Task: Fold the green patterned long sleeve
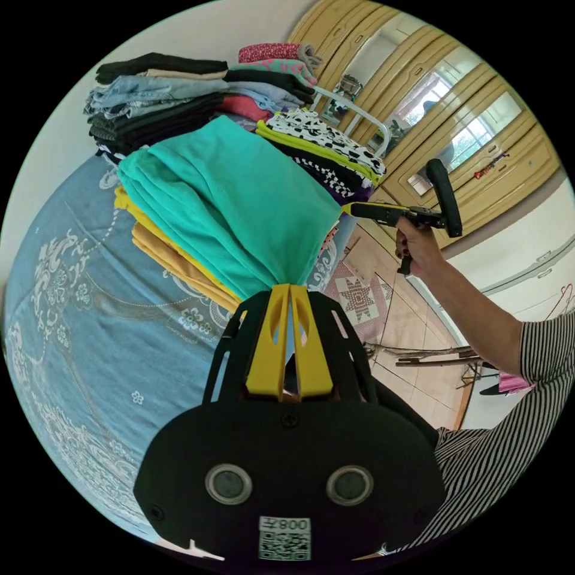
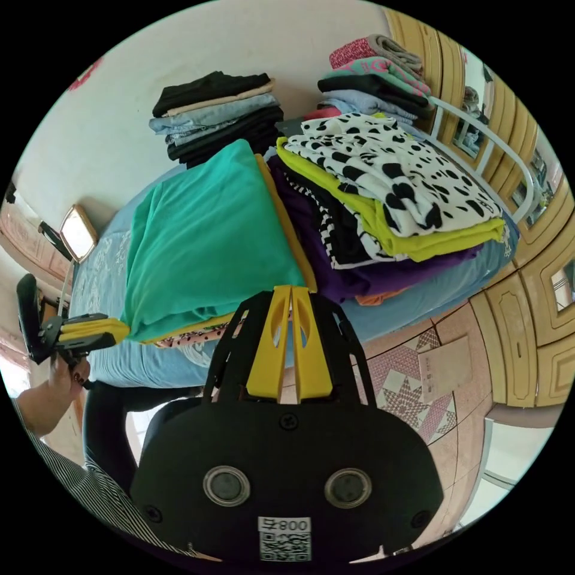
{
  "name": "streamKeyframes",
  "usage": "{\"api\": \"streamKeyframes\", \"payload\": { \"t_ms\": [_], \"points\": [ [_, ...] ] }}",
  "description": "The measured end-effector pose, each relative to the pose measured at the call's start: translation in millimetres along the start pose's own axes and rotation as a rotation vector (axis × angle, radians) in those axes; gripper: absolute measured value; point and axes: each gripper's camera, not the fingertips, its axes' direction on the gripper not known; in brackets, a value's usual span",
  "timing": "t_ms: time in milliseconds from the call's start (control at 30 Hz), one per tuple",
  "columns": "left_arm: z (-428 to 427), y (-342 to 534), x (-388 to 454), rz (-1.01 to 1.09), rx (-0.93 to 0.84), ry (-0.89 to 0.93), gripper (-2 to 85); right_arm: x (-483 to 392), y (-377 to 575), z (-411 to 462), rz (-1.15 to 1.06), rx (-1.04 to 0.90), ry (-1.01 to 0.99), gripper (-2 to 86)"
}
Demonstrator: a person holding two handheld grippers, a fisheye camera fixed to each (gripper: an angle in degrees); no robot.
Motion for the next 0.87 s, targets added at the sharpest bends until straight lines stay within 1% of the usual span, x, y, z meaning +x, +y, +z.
{"api": "streamKeyframes", "payload": {
  "t_ms": [67, 167, 233, 367, 467, 533, 633, 767, 867],
  "points": [
    [-4.7, 1.4, 4.2, 0.018, 0.016, -0.071, 0.0, 1.5, 7.2, -14.0, 0.006, 0.041, -0.031, 0.1],
    [17.3, -11.0, 5.1, 0.042, -0.051, -0.131, 0.1, -0.2, 3.8, -36.8, 0.006, 0.117, -0.058, 0.1],
    [25.1, -17.2, 7.4, 0.059, -0.065, -0.154, 0.1, -3.7, -6.9, -53.6, -0.012, 0.172, -0.043, 0.2],
    [25.7, -24.3, -0.7, 0.033, -0.049, -0.128, 0.2, -13.3, -50.7, -87.3, -0.089, 0.294, 0.031, 0.5],
    [21.5, -26.8, -11.2, 0.012, -0.028, -0.085, 0.2, -17.2, -94.4, -97.8, -0.113, 0.322, 0.071, 1.4],
    [18.6, -29.1, -16.4, 0.013, -0.018, -0.068, 0.2, -19.5, -120.7, -97.8, -0.120, 0.334, 0.110, 2.4],
    [13.4, -36.8, -24.1, 0.004, -0.016, -0.046, 0.2, -20.0, -166.0, -87.1, -0.110, 0.284, 0.142, 4.7],
    [6.4, -46.6, -23.0, 0.030, -0.004, -0.080, 0.2, -20.7, -220.0, -65.4, -0.070, 0.197, 0.146, 6.9],
    [1.6, -55.2, -22.9, 0.044, 0.003, -0.105, 0.2, -23.5, -247.9, -55.5, -0.032, 0.166, 0.156, 8.1]
  ]
}}
